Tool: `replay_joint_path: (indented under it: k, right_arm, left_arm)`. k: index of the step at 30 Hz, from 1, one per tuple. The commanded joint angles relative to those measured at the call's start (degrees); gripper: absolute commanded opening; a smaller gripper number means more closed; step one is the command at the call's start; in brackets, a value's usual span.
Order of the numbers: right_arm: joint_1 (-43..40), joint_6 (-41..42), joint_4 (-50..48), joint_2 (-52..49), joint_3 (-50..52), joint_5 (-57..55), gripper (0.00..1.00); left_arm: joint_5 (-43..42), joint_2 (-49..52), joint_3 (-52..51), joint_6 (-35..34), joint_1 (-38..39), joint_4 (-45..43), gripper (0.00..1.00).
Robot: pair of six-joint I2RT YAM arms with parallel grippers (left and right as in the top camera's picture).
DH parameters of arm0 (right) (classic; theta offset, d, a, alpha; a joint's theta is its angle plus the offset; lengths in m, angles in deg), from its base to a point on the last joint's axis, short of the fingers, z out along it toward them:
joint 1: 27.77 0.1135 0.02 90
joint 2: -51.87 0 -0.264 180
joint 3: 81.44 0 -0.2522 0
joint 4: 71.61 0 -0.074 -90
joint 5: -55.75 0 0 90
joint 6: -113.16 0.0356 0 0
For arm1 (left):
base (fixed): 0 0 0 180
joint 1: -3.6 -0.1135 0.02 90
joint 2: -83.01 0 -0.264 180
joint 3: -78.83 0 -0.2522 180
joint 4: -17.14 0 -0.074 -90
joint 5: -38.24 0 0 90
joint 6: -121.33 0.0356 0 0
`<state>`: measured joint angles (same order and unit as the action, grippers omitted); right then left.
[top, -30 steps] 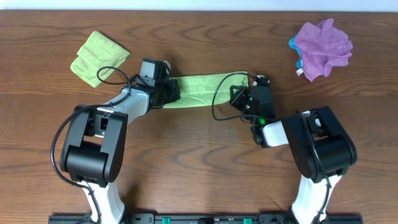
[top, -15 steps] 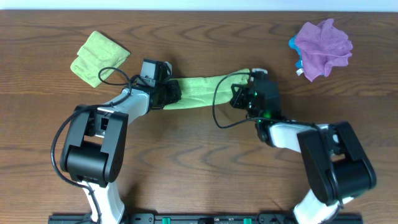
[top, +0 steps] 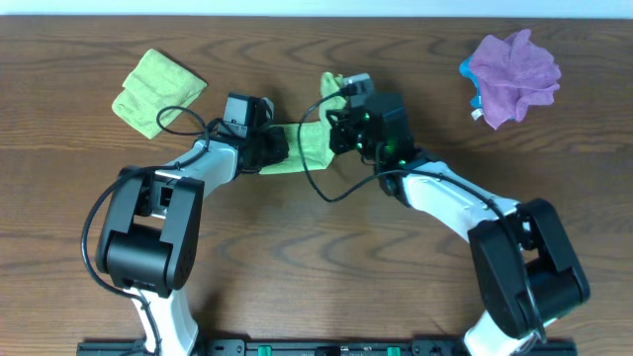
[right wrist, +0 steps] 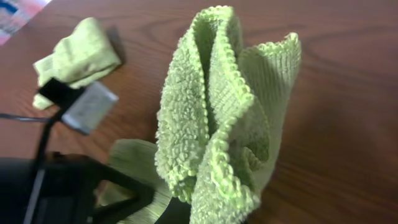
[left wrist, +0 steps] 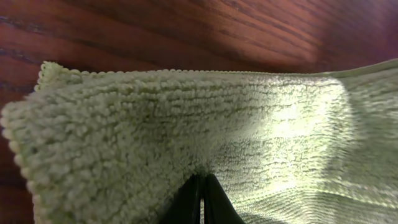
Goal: Fold the cloth
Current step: 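Fold the strip's right end toward the left gripper with the right gripper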
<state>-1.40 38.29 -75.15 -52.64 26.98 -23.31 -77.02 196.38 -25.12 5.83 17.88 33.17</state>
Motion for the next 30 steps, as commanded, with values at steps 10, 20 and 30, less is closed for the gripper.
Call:
replay_joint_path:
  k: [10,20,30]
  right_arm:
    - [5.3,-3.7,0.4,-1.0,-1.2,-0.4,0.01]
    - [8.1,-3.7,0.2,-5.4,-3.4,-0.4,0.01]
    - [10.7,-3.7,3.9,-12.7,-11.9,-0.4,0.01]
  left_arm:
    - [0.2,0.0,10.2,5.1,-0.9,10.9,0.06]
    - [8.7,0.0,22.6,13.8,-3.8,24.0,0.06]
    - [15.1,-0.2,26.9,16.1,-8.5,28.0,0.05]
